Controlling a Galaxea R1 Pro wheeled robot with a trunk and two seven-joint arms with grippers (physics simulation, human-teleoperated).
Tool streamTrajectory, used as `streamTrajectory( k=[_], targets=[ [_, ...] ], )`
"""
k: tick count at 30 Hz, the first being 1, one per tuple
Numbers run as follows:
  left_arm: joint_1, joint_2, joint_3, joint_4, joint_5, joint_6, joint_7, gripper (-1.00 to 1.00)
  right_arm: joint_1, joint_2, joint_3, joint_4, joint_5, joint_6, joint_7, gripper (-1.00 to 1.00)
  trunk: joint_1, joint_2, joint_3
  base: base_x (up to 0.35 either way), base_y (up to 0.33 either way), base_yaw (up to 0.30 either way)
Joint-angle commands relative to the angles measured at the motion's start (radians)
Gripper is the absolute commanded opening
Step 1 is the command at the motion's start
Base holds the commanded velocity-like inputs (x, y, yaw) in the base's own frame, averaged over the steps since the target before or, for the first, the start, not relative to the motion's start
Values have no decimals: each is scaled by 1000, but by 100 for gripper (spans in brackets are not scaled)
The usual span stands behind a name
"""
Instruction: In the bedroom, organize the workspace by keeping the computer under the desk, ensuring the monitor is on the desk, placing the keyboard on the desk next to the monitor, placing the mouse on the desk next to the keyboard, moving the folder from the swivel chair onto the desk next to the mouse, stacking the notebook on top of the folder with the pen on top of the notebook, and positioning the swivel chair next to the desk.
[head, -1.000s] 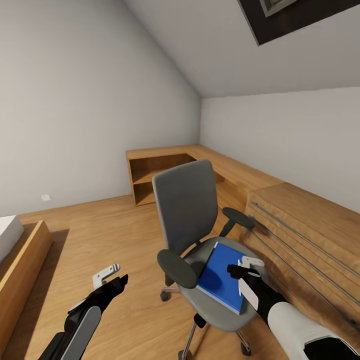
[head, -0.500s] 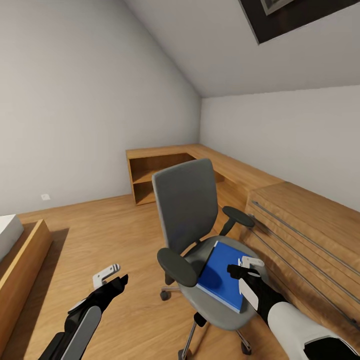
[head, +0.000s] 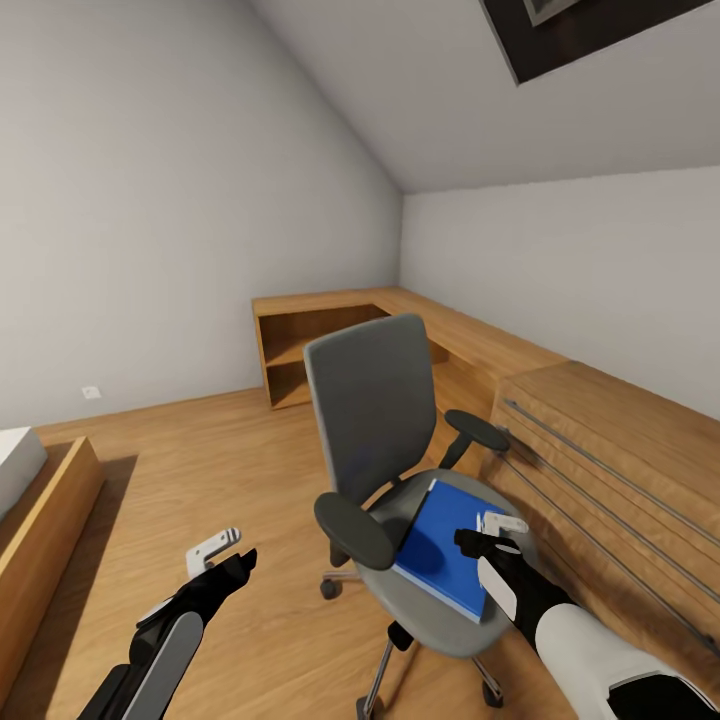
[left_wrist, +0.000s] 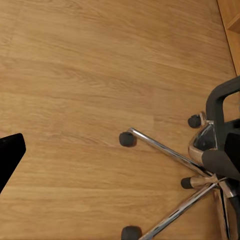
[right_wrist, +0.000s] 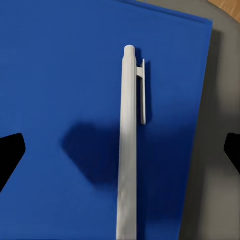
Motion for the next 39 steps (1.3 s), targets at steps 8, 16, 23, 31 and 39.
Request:
streamTrajectory(
  k=[8, 16, 23, 31, 39],
  targets=[
    [-1, 1, -3, -1, 9, 1, 10, 100, 0, -1, 9, -3, -5, 7, -7, 100, 31, -57, -26, 0, 0, 0],
    [-1, 1, -3, -1, 8, 1, 10, 100, 0, -1, 9, -3, -4, 7, -7, 100, 42, -78, -36, 0, 0, 0],
    [-1, 1, -3, -1, 10, 1, 10, 100, 0, 0, 9, -3, -4, 7, -7, 100, 42, -78, -36, 0, 0, 0],
    [-1, 1, -3, -1, 10, 1, 10, 100, 0, -1, 9, -4, -5, 7, -8, 100, 42, -78, -36, 0, 0, 0],
    [-1, 1, -3, -1, 10, 1, 10, 100, 0, 0, 9, -4, -5, 7, -8, 100, 42, -78, -36, 0, 0, 0]
  ],
)
